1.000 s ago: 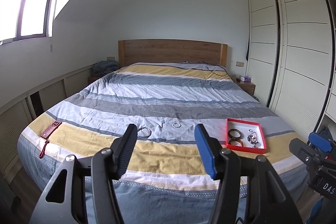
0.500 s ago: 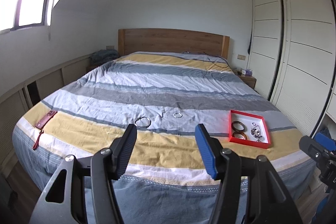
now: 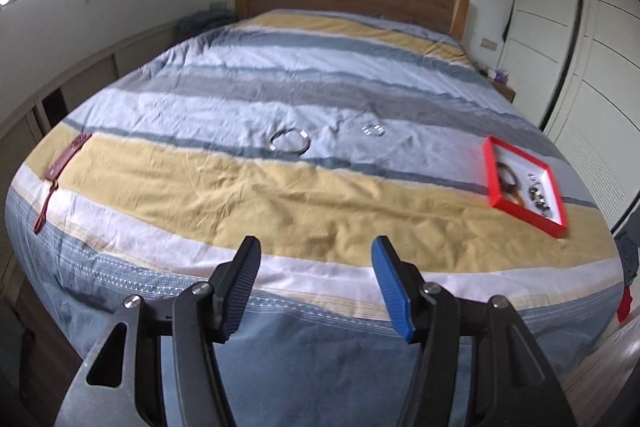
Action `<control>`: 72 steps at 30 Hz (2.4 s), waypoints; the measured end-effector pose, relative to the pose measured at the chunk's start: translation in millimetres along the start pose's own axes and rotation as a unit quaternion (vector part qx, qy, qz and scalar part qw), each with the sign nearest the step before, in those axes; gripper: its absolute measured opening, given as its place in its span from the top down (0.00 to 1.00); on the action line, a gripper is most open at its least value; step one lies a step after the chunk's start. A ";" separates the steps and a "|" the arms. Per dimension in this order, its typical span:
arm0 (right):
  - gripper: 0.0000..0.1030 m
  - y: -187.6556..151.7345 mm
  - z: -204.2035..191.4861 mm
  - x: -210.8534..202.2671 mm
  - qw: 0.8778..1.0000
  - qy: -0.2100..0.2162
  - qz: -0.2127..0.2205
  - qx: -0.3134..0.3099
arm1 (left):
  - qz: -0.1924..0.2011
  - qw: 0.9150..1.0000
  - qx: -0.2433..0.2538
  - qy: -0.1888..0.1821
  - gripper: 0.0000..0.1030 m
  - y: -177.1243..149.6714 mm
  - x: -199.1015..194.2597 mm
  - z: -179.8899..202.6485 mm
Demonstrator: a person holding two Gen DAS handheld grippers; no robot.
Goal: Organize jewelry
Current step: 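Move the left tool to the large silver hoop while the right tool approaches the twisted silver ring, then close the left tool on the silver hoop while the right tool grasps the twisted silver ring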
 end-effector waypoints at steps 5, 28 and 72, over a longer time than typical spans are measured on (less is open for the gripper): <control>0.19 13.5 -23.8 41.0 0.999 0.016 -0.019 -0.021 | -0.021 0.998 -0.035 0.037 0.46 9.5 28.4 -50.1; 0.36 85.0 -155.1 321.0 0.990 0.081 -0.083 -0.081 | -0.066 0.981 -0.177 0.040 0.47 107.1 265.6 -157.1; 0.61 87.0 -159.4 382.9 0.987 0.124 -0.090 -0.055 | -0.008 0.991 -0.122 0.052 0.97 112.5 253.0 -134.6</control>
Point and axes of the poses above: each gripper's, at about its wrist camera, not at the fingertips, and x roughly the way its jaws point, z to its right, y to its top, the point moved 3 cm from there along x, roughly the way its jaws point, and after that the axes turned 13 degrees about -y, right-handed, at the moved point
